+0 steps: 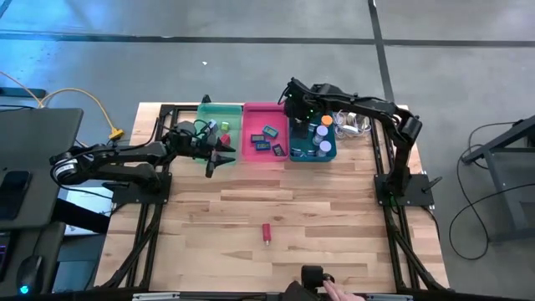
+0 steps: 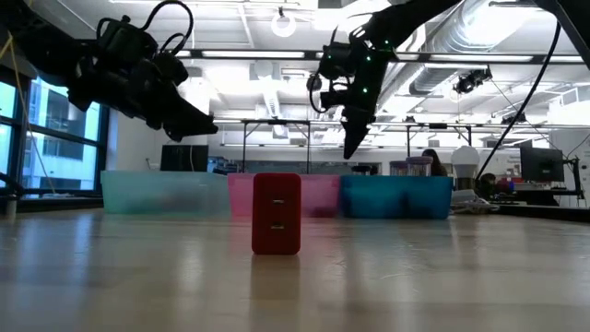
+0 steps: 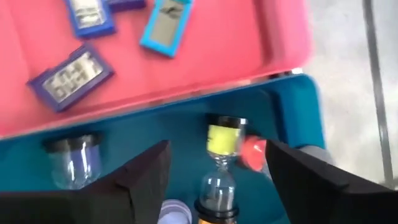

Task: Pick & Place Office items
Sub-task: Put the yellow black hourglass into the blue bin

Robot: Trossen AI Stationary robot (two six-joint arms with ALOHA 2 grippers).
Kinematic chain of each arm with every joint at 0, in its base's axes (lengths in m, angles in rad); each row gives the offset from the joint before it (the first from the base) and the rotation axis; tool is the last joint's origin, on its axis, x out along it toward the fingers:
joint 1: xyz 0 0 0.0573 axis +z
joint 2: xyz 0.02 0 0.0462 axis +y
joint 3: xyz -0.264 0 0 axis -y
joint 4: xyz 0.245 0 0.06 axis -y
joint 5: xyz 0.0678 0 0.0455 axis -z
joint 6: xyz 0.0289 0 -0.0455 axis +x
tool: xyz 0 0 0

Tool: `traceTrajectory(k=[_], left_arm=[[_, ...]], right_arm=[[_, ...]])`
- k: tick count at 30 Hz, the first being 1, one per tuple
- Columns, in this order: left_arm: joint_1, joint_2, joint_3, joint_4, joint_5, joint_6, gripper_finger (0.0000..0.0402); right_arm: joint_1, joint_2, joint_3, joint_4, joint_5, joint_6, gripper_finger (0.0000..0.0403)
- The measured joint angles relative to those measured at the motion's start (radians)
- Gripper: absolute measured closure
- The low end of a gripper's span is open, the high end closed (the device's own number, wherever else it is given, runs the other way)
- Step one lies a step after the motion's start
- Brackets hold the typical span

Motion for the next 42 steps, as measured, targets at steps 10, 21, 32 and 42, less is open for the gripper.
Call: traceTrajectory(k=[10, 21, 32, 42], left_arm=[[0.000, 0.000, 0.000, -0.052, 0.000, 0.039, 0.0236], [0.000, 0.000, -0.001, -0.050, 0.000, 0.043, 0.0236], [0.000, 0.000, -0.001, -0.049, -0.001, 0.043, 0.0236], [0.000, 0.000, -0.001, -0.049, -0.001, 0.043, 0.0236]], right_arm=[[0.005, 0.002, -0.082, 0.132, -0.015, -0.167, 0.0158], [-0.011, 0.056, -0.082, 0.133, -0.004, -0.157, 0.0159], [-0.017, 0.138, -0.082, 0.149, 0.084, -0.158, 0.0160], [-0.017, 0.150, -0.082, 0.176, 0.138, -0.210, 0.0160]])
